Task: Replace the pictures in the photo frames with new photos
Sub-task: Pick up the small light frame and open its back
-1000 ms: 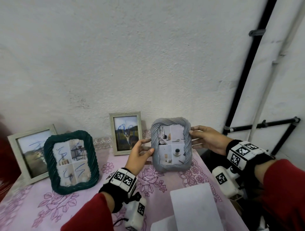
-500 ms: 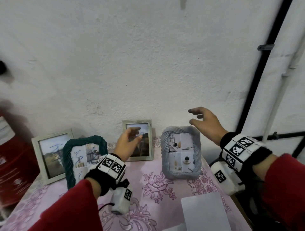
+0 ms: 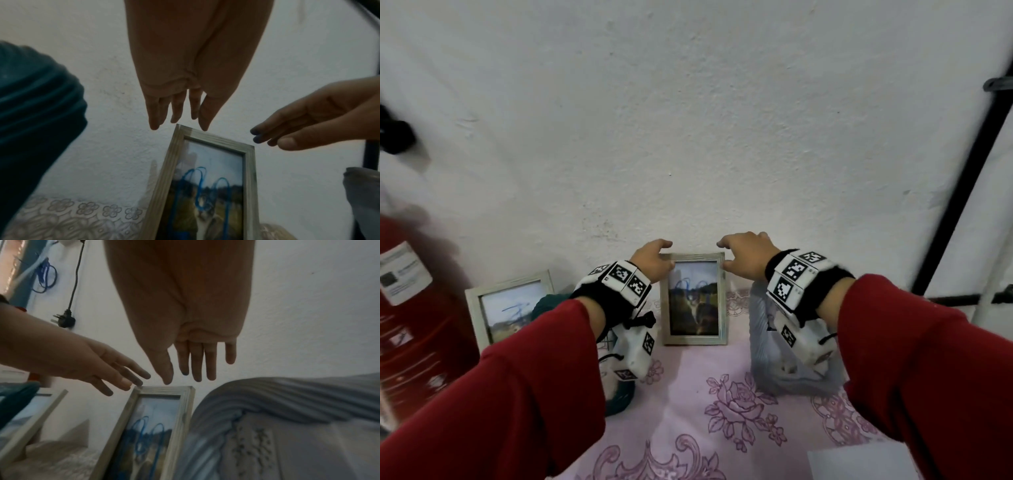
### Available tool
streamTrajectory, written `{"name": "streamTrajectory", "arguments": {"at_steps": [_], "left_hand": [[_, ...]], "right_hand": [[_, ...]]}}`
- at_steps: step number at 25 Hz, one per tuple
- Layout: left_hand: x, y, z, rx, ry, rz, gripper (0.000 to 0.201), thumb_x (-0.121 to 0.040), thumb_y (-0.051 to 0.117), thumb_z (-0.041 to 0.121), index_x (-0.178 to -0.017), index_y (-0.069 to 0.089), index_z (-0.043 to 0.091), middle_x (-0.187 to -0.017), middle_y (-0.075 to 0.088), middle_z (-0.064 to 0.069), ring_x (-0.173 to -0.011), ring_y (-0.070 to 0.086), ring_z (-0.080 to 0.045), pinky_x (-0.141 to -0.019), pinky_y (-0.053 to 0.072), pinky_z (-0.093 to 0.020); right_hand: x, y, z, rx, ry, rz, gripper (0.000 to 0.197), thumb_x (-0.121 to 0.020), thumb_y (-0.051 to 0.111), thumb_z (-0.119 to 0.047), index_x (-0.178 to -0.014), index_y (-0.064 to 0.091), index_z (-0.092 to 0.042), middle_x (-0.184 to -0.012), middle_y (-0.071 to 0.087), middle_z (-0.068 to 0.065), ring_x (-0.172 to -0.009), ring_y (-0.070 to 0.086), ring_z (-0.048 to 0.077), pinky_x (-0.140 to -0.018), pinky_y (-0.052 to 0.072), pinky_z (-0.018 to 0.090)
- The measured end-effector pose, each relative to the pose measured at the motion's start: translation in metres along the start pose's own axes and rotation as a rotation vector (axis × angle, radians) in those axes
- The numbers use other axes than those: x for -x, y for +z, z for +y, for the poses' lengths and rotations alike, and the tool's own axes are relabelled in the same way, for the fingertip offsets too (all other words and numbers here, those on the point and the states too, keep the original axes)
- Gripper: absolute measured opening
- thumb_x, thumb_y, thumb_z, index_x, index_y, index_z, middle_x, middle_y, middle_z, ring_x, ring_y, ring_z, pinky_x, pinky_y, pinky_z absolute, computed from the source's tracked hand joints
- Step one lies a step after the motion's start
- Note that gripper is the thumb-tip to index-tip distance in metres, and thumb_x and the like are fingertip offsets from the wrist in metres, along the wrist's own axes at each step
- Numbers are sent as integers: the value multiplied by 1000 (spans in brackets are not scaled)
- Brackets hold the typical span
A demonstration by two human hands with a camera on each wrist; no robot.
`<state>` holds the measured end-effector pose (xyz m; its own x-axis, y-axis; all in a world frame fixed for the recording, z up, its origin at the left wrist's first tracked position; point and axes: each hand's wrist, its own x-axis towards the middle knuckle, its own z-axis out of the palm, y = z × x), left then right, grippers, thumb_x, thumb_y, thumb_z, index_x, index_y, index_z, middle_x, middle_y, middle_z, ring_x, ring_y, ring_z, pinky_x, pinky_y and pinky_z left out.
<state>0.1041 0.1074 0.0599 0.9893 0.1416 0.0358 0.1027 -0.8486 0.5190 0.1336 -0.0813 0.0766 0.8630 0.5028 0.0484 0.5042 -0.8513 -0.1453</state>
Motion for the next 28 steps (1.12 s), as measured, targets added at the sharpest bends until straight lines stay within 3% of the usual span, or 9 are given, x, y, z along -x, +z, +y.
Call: {"name": "streamTrajectory", "arguments": {"at_steps": [3, 6, 9, 11, 13, 15, 24, 28], "left_hand": [[-1, 1, -2, 18, -6, 4, 51, -91, 56, 10, -138, 40, 6, -142, 40, -16, -129, 43, -28, -101, 35, -28], [3, 3, -5, 33, -13, 81, 45, -88, 60, 8, -132, 49, 6, -135, 40, -20, -120, 47, -30, -98, 38, -29], [9, 3, -10, 56, 4, 151, 32, -84, 63, 4, -115, 62, 1, -122, 55, -20, -111, 54, -30, -89, 42, -29], [16, 2, -12, 140, -9, 169, 24, -82, 66, 3, -106, 65, 0, -110, 62, -21, -96, 58, -29, -81, 46, -30], [23, 0, -11, 214, -15, 168, 22, -80, 67, 0, -102, 66, 0, -97, 62, -20, -85, 55, -25, -83, 52, -35], [31, -3, -7, 237, 5, 167, 23, -79, 67, -2, -101, 67, -2, -89, 57, -15, -84, 54, -23, -86, 53, -41], [84, -56, 31, 303, 167, 329, 19, -79, 66, -3, -98, 68, -2, -88, 55, -10, -79, 52, -22, -80, 52, -39], [117, -85, 47, 296, 260, 385, 20, -82, 64, 0, -102, 67, -2, -97, 61, -15, -86, 55, -27, -83, 52, -40]], "right_hand": [[-9, 3, 0, 48, 15, -23, 46, -95, 49, -28, -139, 41, -18, -142, 47, 1, -133, 40, 22, -110, 20, 44], [-9, 5, -2, -2, 5, 48, 40, -93, 53, -26, -132, 50, -19, -131, 57, -2, -126, 46, 19, -106, 22, 45], [-3, 6, -6, -14, -23, 98, 28, -91, 57, -26, -117, 62, -19, -118, 64, -2, -116, 53, 19, -104, 22, 45], [2, 6, -7, -24, -27, 104, 24, -90, 58, -26, -113, 64, -20, -113, 66, -2, -111, 55, 19, -103, 22, 44], [10, 3, -9, -25, -31, 98, 23, -89, 59, -26, -111, 64, -20, -110, 66, -2, -109, 55, 18, -101, 22, 42], [18, -1, -9, -9, -46, 100, 23, -88, 61, -26, -110, 65, -20, -109, 67, -2, -108, 56, 18, -99, 22, 40], [72, -63, -27, -72, -109, 271, 21, -90, 58, -25, -109, 66, -22, -107, 68, -4, -104, 57, 16, -97, 22, 35], [99, -92, -40, -87, -140, 366, 23, -92, 55, -25, -113, 64, -23, -109, 67, -4, -108, 56, 16, -95, 25, 34]]}}
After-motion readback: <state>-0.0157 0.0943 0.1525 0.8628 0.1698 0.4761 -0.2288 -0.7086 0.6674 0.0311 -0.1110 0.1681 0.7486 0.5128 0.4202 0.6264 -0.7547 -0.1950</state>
